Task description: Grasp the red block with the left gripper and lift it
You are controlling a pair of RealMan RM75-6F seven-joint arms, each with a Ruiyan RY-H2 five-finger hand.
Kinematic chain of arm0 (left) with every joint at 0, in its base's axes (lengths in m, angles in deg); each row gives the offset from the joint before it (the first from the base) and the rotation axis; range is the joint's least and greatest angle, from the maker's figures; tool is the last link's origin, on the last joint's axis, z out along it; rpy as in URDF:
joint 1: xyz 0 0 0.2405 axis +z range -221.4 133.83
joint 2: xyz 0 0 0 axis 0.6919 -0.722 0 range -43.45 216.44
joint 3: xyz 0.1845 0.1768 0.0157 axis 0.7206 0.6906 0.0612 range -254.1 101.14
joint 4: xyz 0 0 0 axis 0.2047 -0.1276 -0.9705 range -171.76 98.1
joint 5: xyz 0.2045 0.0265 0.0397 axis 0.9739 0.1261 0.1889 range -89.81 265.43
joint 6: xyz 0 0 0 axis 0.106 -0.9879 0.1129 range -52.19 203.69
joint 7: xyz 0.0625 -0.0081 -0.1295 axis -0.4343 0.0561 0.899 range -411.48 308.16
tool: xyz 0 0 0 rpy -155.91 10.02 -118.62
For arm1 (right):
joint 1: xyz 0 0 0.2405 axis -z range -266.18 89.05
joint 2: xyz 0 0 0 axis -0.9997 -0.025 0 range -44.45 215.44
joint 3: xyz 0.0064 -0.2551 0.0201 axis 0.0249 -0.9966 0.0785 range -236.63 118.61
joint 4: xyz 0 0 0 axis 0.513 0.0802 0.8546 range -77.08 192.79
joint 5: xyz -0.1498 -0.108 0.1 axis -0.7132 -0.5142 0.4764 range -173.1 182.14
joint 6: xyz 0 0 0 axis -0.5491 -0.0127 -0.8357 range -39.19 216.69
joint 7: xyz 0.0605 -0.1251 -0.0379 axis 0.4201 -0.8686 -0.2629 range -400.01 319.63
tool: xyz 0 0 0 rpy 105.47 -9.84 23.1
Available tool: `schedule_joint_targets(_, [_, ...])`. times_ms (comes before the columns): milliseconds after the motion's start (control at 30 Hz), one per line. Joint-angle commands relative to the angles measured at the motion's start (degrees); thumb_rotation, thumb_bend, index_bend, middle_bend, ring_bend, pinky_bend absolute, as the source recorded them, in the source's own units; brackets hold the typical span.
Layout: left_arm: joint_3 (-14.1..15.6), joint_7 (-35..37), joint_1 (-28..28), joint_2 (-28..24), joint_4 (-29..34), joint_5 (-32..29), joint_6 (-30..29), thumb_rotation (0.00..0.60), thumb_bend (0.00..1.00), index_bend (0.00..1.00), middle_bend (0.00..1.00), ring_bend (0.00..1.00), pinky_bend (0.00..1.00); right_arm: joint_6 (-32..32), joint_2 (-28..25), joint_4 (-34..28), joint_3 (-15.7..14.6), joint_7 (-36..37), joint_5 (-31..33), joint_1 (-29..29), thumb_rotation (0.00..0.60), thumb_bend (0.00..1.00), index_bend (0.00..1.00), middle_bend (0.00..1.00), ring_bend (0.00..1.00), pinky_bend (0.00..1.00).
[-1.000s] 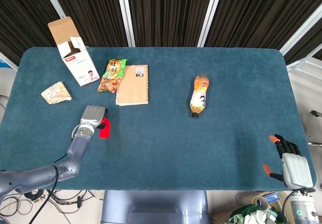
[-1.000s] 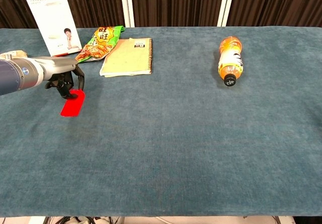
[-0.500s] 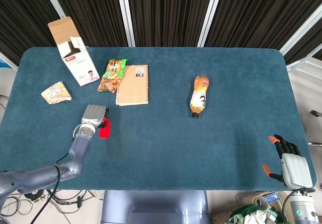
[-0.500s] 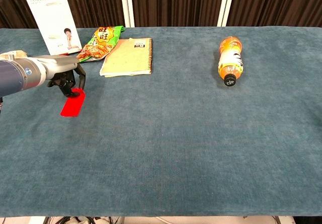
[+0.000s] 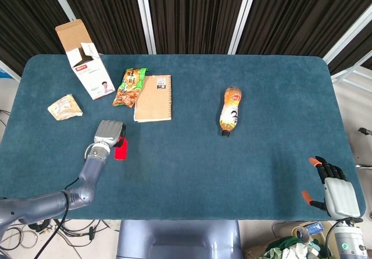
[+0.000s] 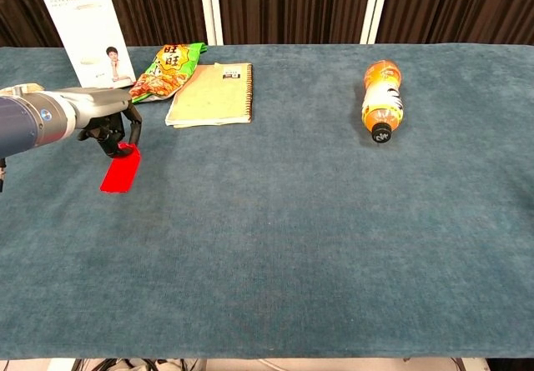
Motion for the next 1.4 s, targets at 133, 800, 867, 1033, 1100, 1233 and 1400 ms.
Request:
schedule_joint_targets(133, [-0.4,-0.3,0.2,-1.5,2.6,0.1,-0.9,0.6,0.49,0.66,0.88,0.86,0.77,0.0,-0.1,0.0,0.0,0.0,0.1,0.0,0.6,0.19,0.17,0.09,0.14,0.12])
schedule_joint_targets(800, [-5.7,2.4,2.0,-22.5,34.2,0.8,-7.3,0.6,0.49,0.68,0.88,0.86,0.77,-0.1,0.0,-0.3,0.2,-0.4,0.6,0.0,0.6,0.19,0.17,0.09,0.14,0.12])
schedule_joint_targets(867, [-7.2,3.7,1.4,-24.1,36.6,0.9,-6.6,0.6,0.49,0.68,0.88,0.86,0.77,-0.1,-0.1,-0.3,0.3,-0.3,0.8,0.1,0.6,0.19,0.17,0.09,0.14,0.12])
schedule_joint_targets(1033, [-9.5,1.7,-1.7,-23.7,38.4,0.6,-8.8,0.6,0.49,0.68,0.88,0.86,0.77,0.0,0.0,-0.3,0.4,-0.3,0.9,0.0,0.6,0.19,0.17,0.09,0.14,0.12])
schedule_joint_targets(1100, [-10.7,0.9,-3.6,-22.9,38.7,-1.3,-8.8,0.6,0.48,0.68,0.88,0.86,0.77,-0.1,0.1,-0.3,0.4,-0.3,0.9,0.0,0.6,0.19,0.17,0.09,0.14,0.12])
schedule_joint_targets(1233, [-12.8,-1.7,-8.1,-21.1,38.8,-5.4,-9.7,0.6,0.48,0.68,0.88,0.86,0.77,-0.2,0.1,-0.1,0.4,-0.5,0.8,0.0,0.6,0.19,0.17,0.09,0.14,0.12])
schedule_joint_targets(1400, [-15.7,-4.5,-13.6,-18.9,38.6,-11.0,-12.1,0.6,0.48,0.69,0.88,0.86,0.77,-0.1,0.2,0.1,0.4,-0.6,0.7,-0.1,0.6,0.19,0.17,0.09,0.14,0.12])
